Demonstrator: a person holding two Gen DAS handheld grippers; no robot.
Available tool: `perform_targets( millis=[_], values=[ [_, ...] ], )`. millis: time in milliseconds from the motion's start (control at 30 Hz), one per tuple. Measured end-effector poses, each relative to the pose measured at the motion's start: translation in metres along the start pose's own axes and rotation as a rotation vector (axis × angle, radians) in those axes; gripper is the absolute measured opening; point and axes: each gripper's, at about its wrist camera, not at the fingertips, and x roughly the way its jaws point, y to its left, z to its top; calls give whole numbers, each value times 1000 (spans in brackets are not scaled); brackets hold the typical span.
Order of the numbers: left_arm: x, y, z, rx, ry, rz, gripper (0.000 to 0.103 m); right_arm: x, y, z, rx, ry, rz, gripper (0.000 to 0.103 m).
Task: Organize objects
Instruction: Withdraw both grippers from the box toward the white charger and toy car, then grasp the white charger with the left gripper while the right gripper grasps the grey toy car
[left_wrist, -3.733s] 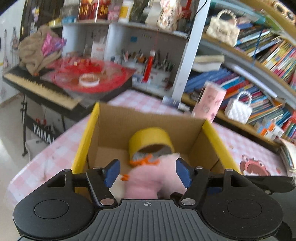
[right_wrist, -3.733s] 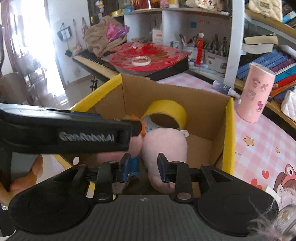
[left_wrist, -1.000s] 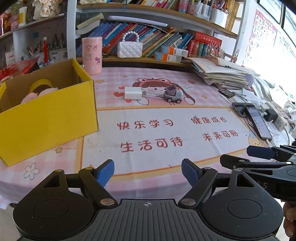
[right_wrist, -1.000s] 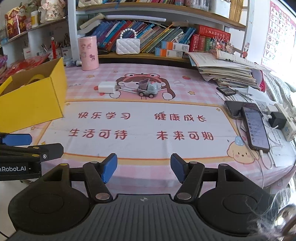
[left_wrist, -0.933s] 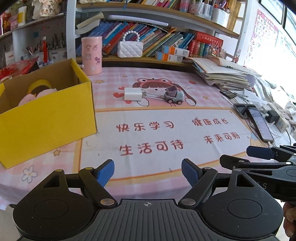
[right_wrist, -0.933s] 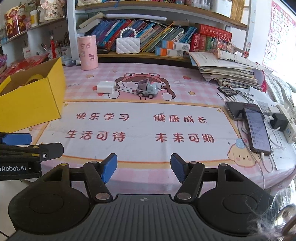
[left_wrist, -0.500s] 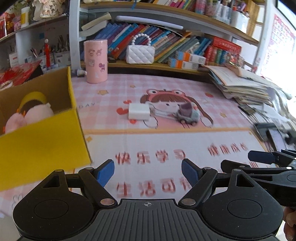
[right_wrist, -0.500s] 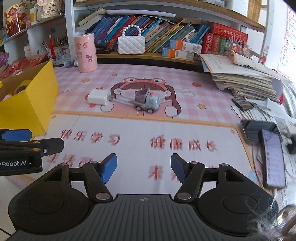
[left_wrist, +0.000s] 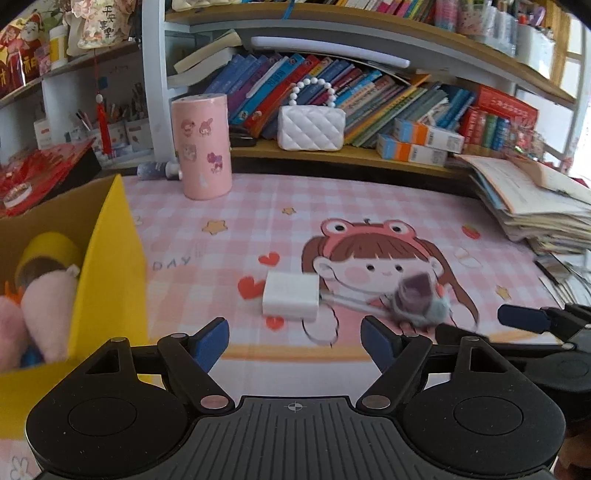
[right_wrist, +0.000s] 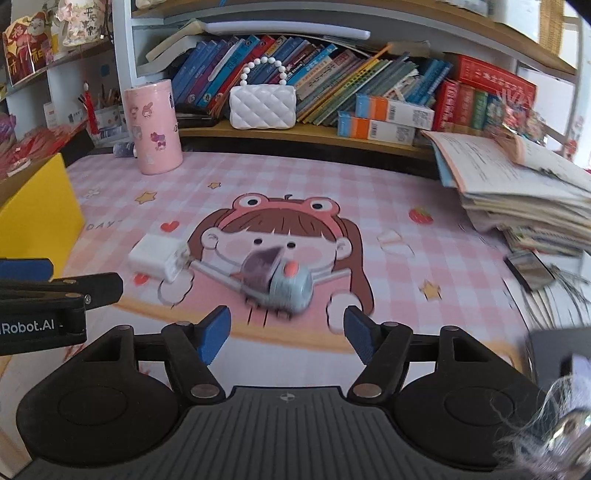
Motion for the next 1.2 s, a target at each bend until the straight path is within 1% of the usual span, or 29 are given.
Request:
perform_targets(
  millis=[200,333,367,400,433,533,800,867,933,967,1100,1200],
  values=[
    [25,0,16,-21,21,50,79,38,-2,11,-17,17,48,70],
    [39,1,20,-32,42,79,79,59,-2,12,-23,44,67,70],
    [43,1,21,-37,49,83,79,63,-2,12,-23,50,69,69],
    [46,0,22,-39,54,86,79,67,-4,12,-21,54,73,64],
    [50,-1,22,-41,59,87,79,69,-6,11,-18,57,86,61],
    [63,-5,23,-35,77,89,79,68,-13,10,-2,46,109,61],
    [94,-10,22,-6,118,106,77,47,-31,4,5,29,120,61],
    [98,-9,23,-13,109,102,71,42,-33,4,11,27,126,61],
    [99,-8,24,-21,99,78,59,38,-34,3,12,27,133,61],
    [99,-7,25,-23,94,60,50,36,-34,3,12,25,136,61],
    [94,-5,25,-42,102,48,48,27,-32,2,6,15,144,61],
    [76,-5,23,-56,71,29,48,19,-31,1,4,5,144,61]
  ],
)
